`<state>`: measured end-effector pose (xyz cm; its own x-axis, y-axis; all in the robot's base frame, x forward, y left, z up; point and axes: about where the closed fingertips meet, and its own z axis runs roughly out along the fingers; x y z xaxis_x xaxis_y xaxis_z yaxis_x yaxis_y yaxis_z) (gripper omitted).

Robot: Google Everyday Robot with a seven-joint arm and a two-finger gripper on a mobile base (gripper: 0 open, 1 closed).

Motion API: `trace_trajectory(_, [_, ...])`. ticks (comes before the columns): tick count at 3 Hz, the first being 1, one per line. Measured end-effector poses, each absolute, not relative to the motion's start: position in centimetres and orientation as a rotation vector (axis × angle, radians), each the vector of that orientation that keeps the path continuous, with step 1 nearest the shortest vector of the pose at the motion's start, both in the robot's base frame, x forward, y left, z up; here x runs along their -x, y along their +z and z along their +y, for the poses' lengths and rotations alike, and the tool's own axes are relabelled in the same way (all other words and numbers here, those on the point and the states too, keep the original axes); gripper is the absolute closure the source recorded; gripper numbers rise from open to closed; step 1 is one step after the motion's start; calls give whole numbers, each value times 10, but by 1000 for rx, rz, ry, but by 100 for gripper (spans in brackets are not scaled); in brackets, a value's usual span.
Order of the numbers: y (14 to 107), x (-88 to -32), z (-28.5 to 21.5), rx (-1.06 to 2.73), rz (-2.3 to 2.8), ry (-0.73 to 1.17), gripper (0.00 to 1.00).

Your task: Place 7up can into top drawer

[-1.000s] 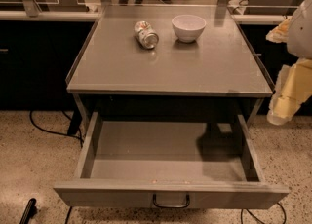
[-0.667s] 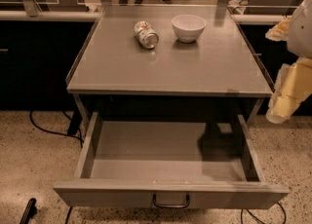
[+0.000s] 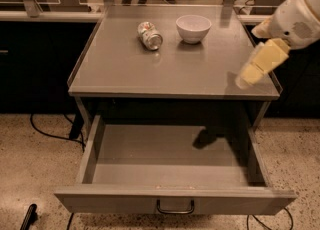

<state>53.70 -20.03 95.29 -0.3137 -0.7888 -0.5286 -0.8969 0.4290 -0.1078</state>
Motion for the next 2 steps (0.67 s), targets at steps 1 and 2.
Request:
trace_trajectory(1, [941, -597, -188, 1232, 2205, 455, 0])
trace_trajectory(2, [940, -604, -188, 1214, 2204, 469, 0])
